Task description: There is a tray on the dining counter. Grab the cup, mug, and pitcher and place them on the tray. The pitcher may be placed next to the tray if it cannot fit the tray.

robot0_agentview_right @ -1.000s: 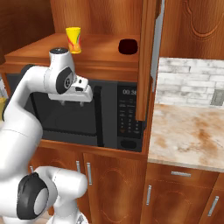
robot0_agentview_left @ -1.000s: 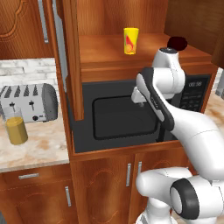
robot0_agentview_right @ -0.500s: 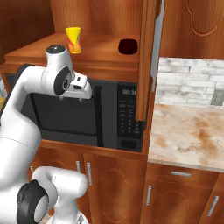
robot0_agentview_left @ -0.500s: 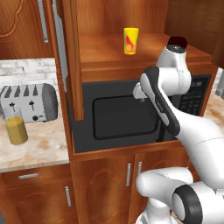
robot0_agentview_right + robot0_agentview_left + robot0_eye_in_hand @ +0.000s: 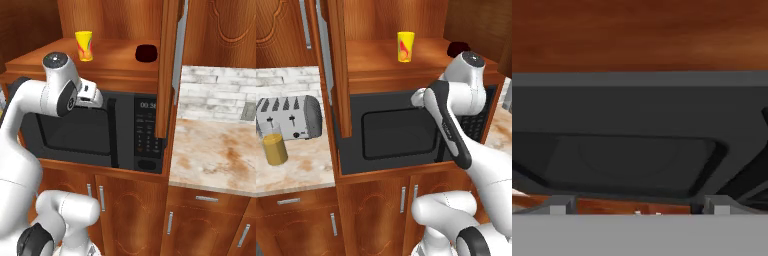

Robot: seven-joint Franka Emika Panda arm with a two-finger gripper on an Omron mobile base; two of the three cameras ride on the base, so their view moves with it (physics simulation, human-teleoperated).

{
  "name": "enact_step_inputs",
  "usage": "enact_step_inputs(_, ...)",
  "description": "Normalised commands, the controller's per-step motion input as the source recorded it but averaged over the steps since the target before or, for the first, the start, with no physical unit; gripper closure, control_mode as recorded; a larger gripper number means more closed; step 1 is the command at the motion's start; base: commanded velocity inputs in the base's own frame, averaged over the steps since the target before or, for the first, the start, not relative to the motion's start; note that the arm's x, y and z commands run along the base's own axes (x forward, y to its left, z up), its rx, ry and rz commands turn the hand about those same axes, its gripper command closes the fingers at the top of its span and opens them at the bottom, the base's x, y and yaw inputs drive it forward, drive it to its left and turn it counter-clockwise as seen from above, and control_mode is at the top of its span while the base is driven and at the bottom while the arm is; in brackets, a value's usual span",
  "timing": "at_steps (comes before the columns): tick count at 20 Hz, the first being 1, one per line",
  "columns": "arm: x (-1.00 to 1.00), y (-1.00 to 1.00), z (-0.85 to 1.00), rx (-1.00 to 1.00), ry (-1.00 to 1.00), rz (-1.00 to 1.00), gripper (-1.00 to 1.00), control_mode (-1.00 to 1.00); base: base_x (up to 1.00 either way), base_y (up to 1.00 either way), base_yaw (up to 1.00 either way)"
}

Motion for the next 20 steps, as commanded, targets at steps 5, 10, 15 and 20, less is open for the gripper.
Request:
enact_step_inputs(5,-0.06,0.00,0.36,0.16,-0.13,-0.02,-1.00,-1.00,0.00,0.00,0.00)
enact_step_inputs(10,0.00,0.00,0.31,0.23,-0.08,-0.07,-1.00,-1.00,0.00,0.00,0.00)
enact_step_inputs(15,0.00,-0.05,0.36,0.26,-0.04,-0.09,-1.00,-1.00,0.00,0.00,0.00)
enact_step_inputs(20,0.00,0.00,0.50,0.23,-0.01,-0.10,-1.00,-1.00,0.00,0.00,0.00)
